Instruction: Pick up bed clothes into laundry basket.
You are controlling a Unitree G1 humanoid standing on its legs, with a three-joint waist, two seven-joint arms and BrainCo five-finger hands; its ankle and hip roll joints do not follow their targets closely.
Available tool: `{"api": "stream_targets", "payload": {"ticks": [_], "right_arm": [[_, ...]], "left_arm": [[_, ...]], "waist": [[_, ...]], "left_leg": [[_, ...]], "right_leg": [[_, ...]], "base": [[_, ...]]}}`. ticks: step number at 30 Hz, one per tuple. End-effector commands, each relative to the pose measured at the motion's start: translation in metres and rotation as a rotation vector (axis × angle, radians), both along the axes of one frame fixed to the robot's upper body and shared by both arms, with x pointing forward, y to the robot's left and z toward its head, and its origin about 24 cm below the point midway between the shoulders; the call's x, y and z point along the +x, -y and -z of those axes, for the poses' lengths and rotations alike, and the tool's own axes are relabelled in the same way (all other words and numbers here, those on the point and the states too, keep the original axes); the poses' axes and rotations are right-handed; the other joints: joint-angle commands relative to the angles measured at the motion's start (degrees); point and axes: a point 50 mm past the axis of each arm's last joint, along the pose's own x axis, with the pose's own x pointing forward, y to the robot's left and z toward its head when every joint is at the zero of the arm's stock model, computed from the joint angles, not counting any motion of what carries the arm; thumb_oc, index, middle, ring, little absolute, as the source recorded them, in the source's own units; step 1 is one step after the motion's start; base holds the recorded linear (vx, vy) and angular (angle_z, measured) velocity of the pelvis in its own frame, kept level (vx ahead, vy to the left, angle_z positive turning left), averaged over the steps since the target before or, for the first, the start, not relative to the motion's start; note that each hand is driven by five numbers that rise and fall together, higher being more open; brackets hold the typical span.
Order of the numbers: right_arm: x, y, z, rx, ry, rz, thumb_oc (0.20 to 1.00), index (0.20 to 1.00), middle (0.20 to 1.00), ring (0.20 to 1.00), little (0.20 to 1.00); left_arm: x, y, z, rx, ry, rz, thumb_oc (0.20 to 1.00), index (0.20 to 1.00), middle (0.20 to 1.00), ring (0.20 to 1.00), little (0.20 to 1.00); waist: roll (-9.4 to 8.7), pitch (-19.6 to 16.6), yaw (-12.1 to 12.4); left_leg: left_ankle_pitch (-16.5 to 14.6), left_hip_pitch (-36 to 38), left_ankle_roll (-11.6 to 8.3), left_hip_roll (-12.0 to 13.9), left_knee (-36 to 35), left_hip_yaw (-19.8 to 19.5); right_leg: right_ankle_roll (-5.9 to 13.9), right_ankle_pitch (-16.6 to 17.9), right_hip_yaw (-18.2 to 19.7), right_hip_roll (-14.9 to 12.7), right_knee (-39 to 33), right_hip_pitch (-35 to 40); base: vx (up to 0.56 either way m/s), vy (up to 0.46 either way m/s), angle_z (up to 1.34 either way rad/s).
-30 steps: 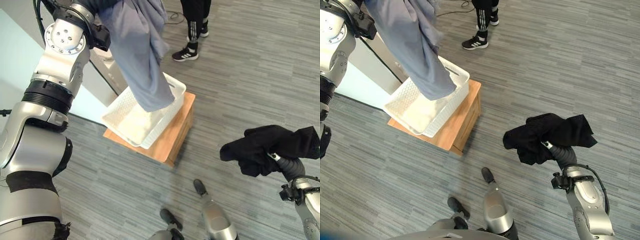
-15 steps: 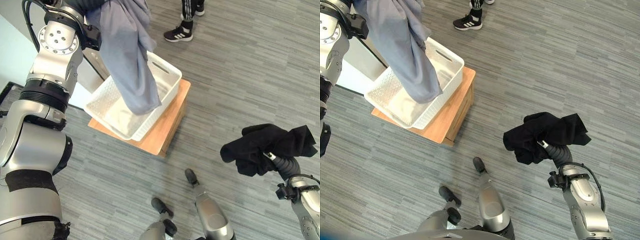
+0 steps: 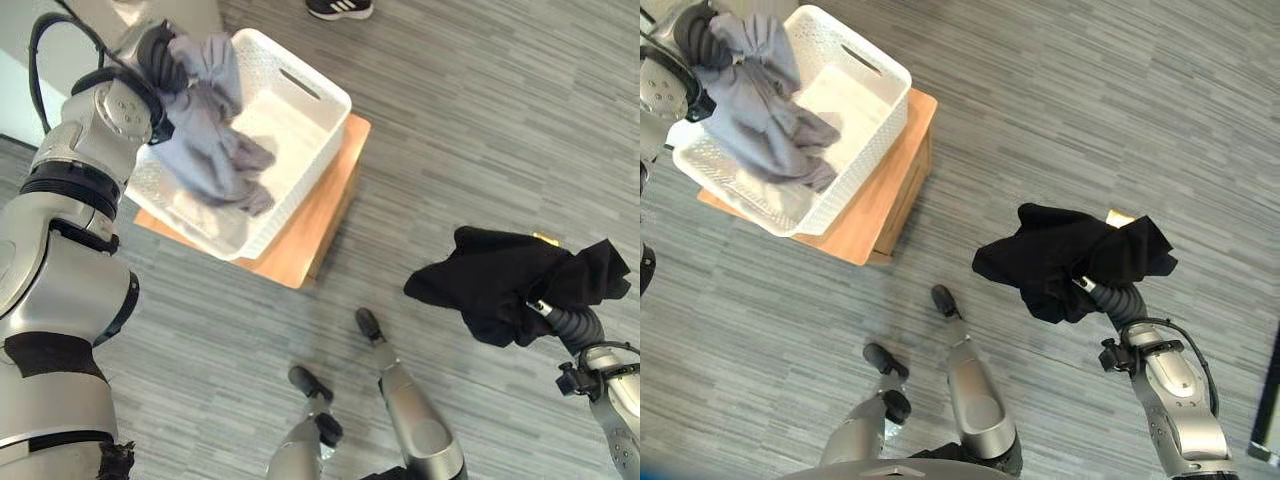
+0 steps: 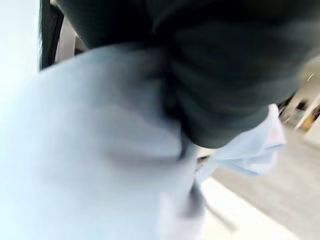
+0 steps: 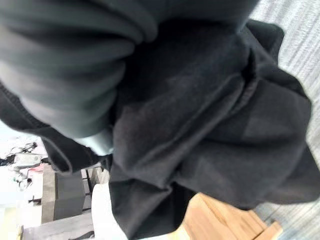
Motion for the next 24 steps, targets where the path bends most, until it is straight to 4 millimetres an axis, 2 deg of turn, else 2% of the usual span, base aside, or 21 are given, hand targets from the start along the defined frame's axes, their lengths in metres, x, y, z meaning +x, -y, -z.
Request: {"api": "stream_targets", "payload": {"ticks": [1, 9, 10, 11, 12, 13, 14, 15, 16, 17, 20, 21, 22, 23, 24], "right_arm": [[0.005, 0.005, -0.029, 0.013, 0.170, 0.007, 0.200, 0.200, 0.200, 0.200, 0.200], [0.006, 0.005, -0.028, 0.002, 0.166, 0.000, 0.200, 0.200, 0.200, 0.200, 0.200], [0.006, 0.005, -0.028, -0.009, 0.162, -0.001, 0.200, 0.200, 0.200, 0.200, 0.200], [0.008, 0.019, -0.041, -0.141, 0.184, 0.026, 0.200, 0.200, 0.200, 0.200, 0.200], [0.010, 0.027, -0.055, -0.223, 0.217, 0.051, 0.200, 0.200, 0.200, 0.200, 0.200], [0.013, 0.032, -0.069, -0.279, 0.265, 0.076, 0.200, 0.200, 0.200, 0.200, 0.200], [0.020, 0.043, -0.109, -0.462, 0.372, 0.120, 0.200, 0.200, 0.200, 0.200, 0.200], [0.027, 0.047, -0.136, -0.584, 0.440, 0.156, 0.200, 0.200, 0.200, 0.200, 0.200], [0.037, 0.052, -0.156, -0.634, 0.494, 0.210, 0.200, 0.200, 0.200, 0.200, 0.200], [0.047, 0.050, -0.190, -0.743, 0.578, 0.244, 0.200, 0.200, 0.200, 0.200, 0.200], [0.062, 0.048, -0.227, -0.885, 0.658, 0.342, 0.200, 0.200, 0.200, 0.200, 0.200], [0.065, 0.046, -0.242, -0.929, 0.673, 0.353, 0.200, 0.200, 0.200, 0.200, 0.200], [0.063, 0.045, -0.259, -0.997, 0.706, 0.382, 0.200, 0.200, 0.200, 0.200, 0.200], [0.060, 0.045, -0.280, -1.054, 0.745, 0.429, 0.200, 0.200, 0.200, 0.200, 0.200], [0.057, 0.044, -0.294, -1.122, 0.767, 0.465, 0.200, 0.200, 0.200, 0.200, 0.200]], "left_arm": [[-0.021, -0.011, -0.054, 0.052, 0.185, -0.037, 1.000, 1.000, 1.000, 1.000, 1.000], [-0.018, 0.026, -0.068, 0.061, 0.252, 0.134, 1.000, 1.000, 1.000, 1.000, 1.000], [-0.018, 0.033, -0.071, 0.070, 0.271, 0.167, 1.000, 1.000, 1.000, 1.000, 1.000], [-0.023, 0.056, -0.076, 0.000, 0.323, 0.333, 1.000, 1.000, 1.000, 1.000, 1.000], [-0.029, 0.060, -0.078, -0.112, 0.382, 0.420, 1.000, 1.000, 1.000, 1.000, 1.000], [-0.035, 0.058, -0.075, -0.307, 0.474, 0.509, 1.000, 1.000, 1.000, 1.000, 1.000], [-0.042, 0.059, -0.055, -0.634, 0.518, 0.710, 1.000, 1.000, 1.000, 1.000, 1.000], [-0.044, 0.057, -0.033, -0.828, 0.539, 0.792, 1.000, 1.000, 1.000, 1.000, 1.000], [-0.043, 0.060, -0.016, -0.916, 0.498, 0.832, 1.000, 1.000, 1.000, 1.000, 1.000], [-0.048, 0.059, 0.007, -1.105, 0.497, 0.927, 1.000, 1.000, 1.000, 1.000, 1.000], [-0.053, 0.056, 0.037, -1.123, 0.419, 0.883, 1.000, 1.000, 1.000, 1.000, 1.000], [-0.057, 0.048, 0.047, -1.118, 0.408, 0.847, 1.000, 1.000, 1.000, 1.000, 1.000], [-0.060, 0.036, 0.066, -1.132, 0.375, 0.784, 1.000, 1.000, 1.000, 1.000, 1.000], [-0.070, 0.020, 0.096, -1.186, 0.349, 0.694, 1.000, 1.000, 1.000, 1.000, 1.000], [-0.075, 0.011, 0.119, -1.207, 0.315, 0.616, 1.000, 1.000, 1.000, 1.000, 1.000]], "waist": [[-1.61, -1.56, 0.65], [-0.53, -2.27, 1.85], [-0.56, -2.22, 1.96], [0.24, -3.02, 2.92], [0.34, -3.23, 3.46], [0.43, -3.46, 4.05], [-0.05, -3.74, 6.12], [0.59, -4.18, 6.90], [0.72, -4.54, 8.00], [0.59, -5.00, 10.38], [0.14, -5.28, 13.26], [-0.16, -5.28, 14.14], [-0.65, -5.24, 15.41], [-1.22, -5.26, 17.14], [-1.66, -5.34, 18.28]], "left_leg": [[0.88, 2.25, -3.95, 1.89, 0.36, -2.00], [0.82, 2.84, -3.88, 1.62, 0.36, -2.99], [2.29, 2.56, -3.45, 1.74, 0.36, -2.66], [1.94, 3.55, -3.20, 1.31, 0.36, -3.98], [1.84, 3.88, -3.13, 1.25, 0.36, -4.47], [1.66, 4.22, -3.01, 1.09, 0.36, -4.99], [1.57, 4.65, -2.91, 0.87, 0.36, -5.92], [1.41, 5.09, -2.84, 0.79, 0.36, -6.54], [1.23, 5.46, -2.75, 0.73, 0.36, -6.96], [1.45, 5.64, -2.74, 0.72, 0.36, -7.49], [1.31, 6.07, -2.69, 0.69, 0.36, -8.59], [1.63, 6.03, -2.72, 0.90, 0.36, -8.77], [1.43, 6.23, -2.75, 0.93, 0.36, -9.33], [1.50, 6.41, -2.73, 1.22, 0.36, -10.14], [1.47, 6.53, -2.67, 1.32, 0.36, -10.56]], "right_leg": [[7.42, -4.58, -4.16, -6.17, 0.91, 5.02], [7.31, -5.17, -4.72, -6.59, 0.93, 5.84], [6.86, -4.25, -4.85, -6.37, 1.17, 5.55], [6.68, -4.92, -5.40, -6.63, 1.29, 7.13], [6.68, -5.08, -5.65, -6.80, 1.34, 7.66], [6.62, -5.30, -5.91, -6.93, 1.36, 8.22], [6.34, -5.57, -6.45, -7.26, 1.40, 9.15], [6.11, -5.75, -6.91, -7.35, 1.42, 9.87], [5.86, -5.81, -7.22, -7.38, 1.42, 10.43], [5.54, -5.70, -7.29, -7.33, 1.46, 10.85], [5.13, -6.32, -8.00, -7.26, 1.80, 12.05], [4.85, -6.29, -8.14, -7.12, 1.98, 12.19], [4.74, -6.81, -8.50, -7.11, 2.07, 12.77], [4.44, -7.30, -9.16, -7.04, 2.22, 13.63], [4.21, -7.58, -9.50, -6.96, 2.32, 14.01]], "base": [[-0.03, 0.000, -0.11], [-0.03, -0.015, 0.05], [-0.09, -0.085, 0.12], [-0.09, -0.092, 0.13], [-0.01, -0.038, 0.12], [-0.04, -0.026, 0.20], [-0.04, -0.018, 0.24], [-0.05, -0.032, 0.26], [-0.05, -0.032, 0.29], [-0.05, -0.044, 0.45], [-0.06, -0.024, 0.28], [-0.08, -0.037, 0.18], [-0.07, -0.070, 0.30], [-0.04, -0.056, 0.34], [-0.04, -0.045, 0.38]]}}
